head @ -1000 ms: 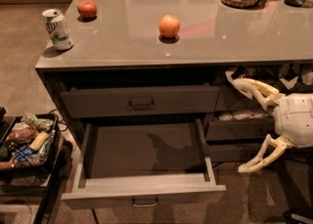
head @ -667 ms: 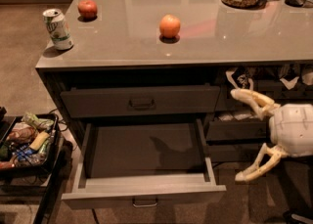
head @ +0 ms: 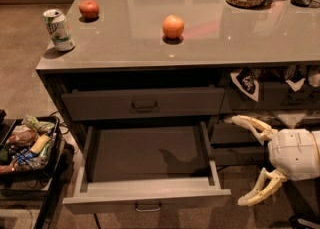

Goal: Close middle drawer

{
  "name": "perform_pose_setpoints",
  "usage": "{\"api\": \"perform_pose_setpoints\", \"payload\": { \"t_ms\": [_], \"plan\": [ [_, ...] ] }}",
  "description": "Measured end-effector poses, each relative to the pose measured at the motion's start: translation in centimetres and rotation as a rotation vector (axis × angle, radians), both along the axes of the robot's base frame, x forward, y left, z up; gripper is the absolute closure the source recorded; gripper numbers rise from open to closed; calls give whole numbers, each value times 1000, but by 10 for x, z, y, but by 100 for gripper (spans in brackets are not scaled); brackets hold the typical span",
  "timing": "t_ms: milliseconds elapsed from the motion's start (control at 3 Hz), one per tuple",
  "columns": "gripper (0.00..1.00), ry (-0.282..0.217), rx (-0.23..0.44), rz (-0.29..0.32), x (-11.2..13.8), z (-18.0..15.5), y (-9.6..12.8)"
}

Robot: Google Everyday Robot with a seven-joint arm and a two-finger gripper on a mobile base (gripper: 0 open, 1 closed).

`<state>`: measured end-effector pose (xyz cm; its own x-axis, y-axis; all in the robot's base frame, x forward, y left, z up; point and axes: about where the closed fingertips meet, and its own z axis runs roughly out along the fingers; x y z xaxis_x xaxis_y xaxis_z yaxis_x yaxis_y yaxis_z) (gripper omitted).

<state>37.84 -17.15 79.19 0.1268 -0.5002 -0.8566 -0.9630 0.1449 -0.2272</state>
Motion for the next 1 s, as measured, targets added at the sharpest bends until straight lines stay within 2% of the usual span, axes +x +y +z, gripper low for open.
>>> {"api": "perform_pose_setpoints", "payload": {
  "t_ms": [333,667,1000],
  "plan": [
    [0,0,0,0,0,0,0],
    [0,24,-11,-1,1,-13,5],
    [0,103,6,-23,2,-51,9]
  ]
}}
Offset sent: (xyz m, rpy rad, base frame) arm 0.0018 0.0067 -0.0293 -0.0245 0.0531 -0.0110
